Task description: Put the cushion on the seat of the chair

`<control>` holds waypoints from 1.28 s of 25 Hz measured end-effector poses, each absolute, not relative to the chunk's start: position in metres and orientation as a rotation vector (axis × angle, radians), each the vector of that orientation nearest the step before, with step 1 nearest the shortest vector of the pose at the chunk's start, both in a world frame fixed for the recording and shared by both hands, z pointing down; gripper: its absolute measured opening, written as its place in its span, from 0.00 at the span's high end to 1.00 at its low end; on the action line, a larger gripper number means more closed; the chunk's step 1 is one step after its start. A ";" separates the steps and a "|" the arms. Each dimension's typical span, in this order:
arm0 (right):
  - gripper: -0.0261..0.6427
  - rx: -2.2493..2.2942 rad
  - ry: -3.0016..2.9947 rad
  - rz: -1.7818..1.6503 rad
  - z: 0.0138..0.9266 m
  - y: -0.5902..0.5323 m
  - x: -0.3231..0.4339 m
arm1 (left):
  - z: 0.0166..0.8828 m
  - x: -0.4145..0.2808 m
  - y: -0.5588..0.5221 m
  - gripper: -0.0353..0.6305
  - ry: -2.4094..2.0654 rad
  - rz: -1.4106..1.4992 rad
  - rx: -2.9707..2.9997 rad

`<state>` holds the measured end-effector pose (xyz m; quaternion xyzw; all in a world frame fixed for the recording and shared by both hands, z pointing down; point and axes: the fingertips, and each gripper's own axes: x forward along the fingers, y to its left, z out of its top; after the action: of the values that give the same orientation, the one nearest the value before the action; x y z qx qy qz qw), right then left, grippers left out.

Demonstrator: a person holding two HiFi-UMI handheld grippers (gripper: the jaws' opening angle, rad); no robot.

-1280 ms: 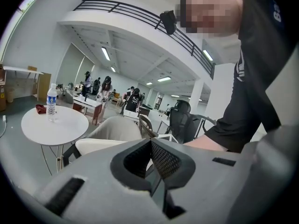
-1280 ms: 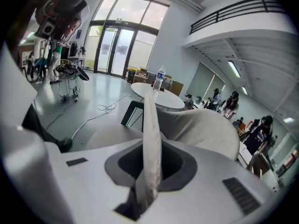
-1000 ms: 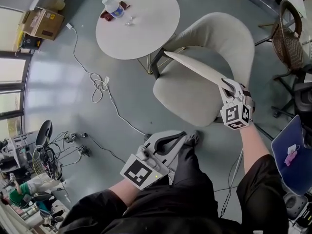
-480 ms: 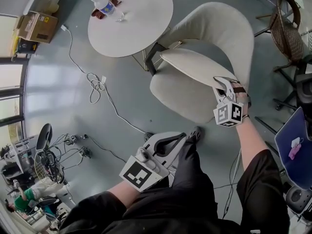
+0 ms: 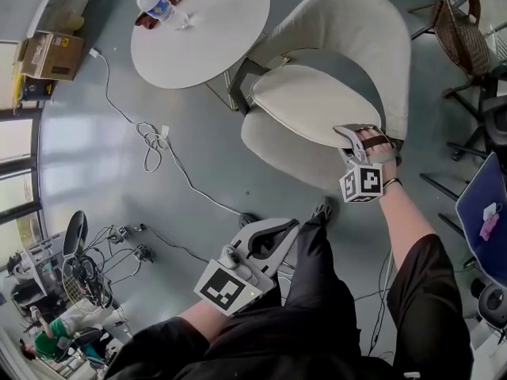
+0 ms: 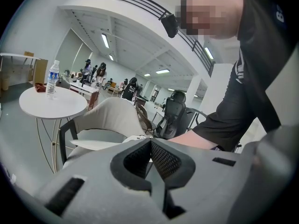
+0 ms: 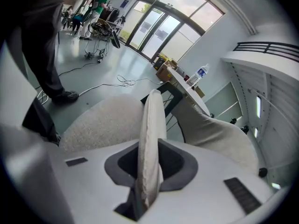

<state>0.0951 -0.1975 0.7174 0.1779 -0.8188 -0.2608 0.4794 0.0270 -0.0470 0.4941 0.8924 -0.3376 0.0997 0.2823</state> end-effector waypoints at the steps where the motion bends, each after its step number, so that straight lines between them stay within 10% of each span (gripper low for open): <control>1: 0.86 0.415 -1.991 -0.641 0.721 -0.195 0.094 | 0.496 0.026 -0.044 0.92 -0.900 0.266 2.386; 32: 0.75 0.243 -1.789 -0.539 0.867 -0.109 0.070 | 0.557 -0.028 0.004 0.92 -0.822 0.297 2.379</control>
<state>0.0703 -0.1086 0.8672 0.1042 -0.7678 -0.2313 0.5883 -0.0283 0.0043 0.5570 0.8958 -0.3094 0.1117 0.2989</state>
